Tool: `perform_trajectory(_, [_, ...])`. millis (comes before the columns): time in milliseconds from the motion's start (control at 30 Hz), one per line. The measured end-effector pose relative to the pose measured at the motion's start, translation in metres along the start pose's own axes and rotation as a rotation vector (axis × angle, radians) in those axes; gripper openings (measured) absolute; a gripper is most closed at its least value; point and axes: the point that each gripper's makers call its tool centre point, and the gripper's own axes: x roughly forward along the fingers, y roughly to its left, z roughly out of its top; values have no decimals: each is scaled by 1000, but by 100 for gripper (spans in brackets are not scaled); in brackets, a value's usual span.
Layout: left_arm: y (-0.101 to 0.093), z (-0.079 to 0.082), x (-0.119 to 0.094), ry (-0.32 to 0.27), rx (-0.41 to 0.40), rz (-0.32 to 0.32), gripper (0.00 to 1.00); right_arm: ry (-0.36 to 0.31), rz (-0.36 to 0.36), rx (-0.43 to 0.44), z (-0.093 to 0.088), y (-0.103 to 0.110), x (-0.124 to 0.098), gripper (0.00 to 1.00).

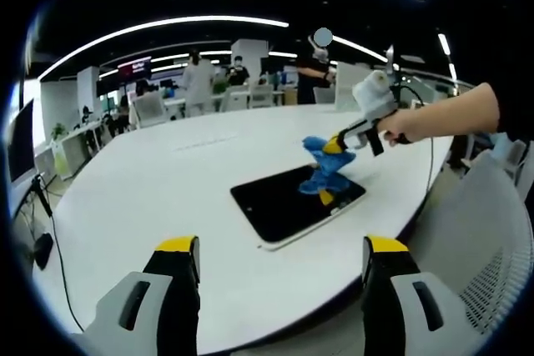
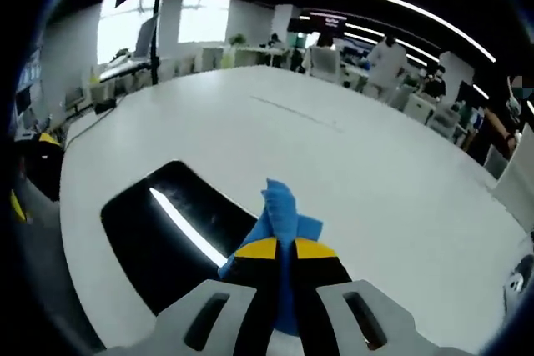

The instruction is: Wipe the mirror surface with the cleaning cloth until all visible marks leave the cleaned area.

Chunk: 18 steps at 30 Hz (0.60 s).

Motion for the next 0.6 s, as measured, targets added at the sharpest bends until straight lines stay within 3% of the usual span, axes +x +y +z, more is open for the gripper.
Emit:
perform_trajectory(267, [-1, 1, 0, -6, 1, -5, 79, 9, -12, 32, -19, -14, -25, 0])
perform_trajectory(600, [0, 3, 0, -20, 3, -2, 79, 56, -68, 92, -62, -38, -49, 0])
